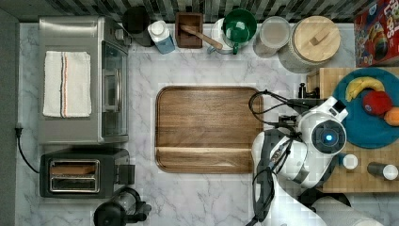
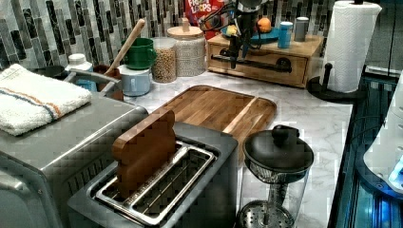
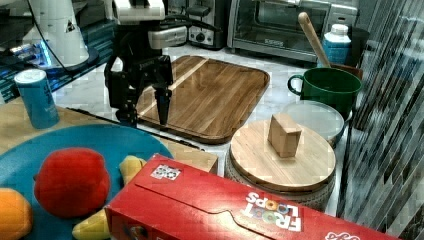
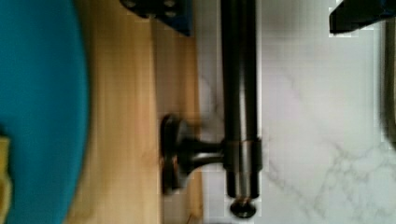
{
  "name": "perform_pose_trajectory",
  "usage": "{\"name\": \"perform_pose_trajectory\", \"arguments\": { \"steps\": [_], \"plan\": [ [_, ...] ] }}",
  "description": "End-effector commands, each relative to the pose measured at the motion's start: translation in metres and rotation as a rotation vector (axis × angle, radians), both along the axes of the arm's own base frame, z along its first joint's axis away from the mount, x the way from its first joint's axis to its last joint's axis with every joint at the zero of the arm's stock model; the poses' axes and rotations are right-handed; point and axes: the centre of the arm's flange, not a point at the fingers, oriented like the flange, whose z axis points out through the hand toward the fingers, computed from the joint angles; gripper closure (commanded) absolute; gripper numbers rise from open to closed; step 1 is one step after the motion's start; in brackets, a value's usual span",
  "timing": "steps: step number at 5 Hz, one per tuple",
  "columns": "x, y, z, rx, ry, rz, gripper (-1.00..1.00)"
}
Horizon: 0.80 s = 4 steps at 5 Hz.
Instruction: Open the drawer.
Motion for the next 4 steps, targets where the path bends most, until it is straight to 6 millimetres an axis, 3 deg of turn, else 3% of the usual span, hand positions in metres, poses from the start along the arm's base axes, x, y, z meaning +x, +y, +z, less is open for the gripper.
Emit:
{"name": "perform_pose_trajectory", "arguments": {
  "steps": [1,3,4],
  "plan": [
    [-0.002,0.043,-0.006,-0.003,-0.070,-0.034,-1.00],
    [0.015,0.070,0.002,0.094,0.039,0.074,-1.00],
    [0.035,0.098,-0.008,0.163,0.098,0.129,-1.00]
  ]
}}
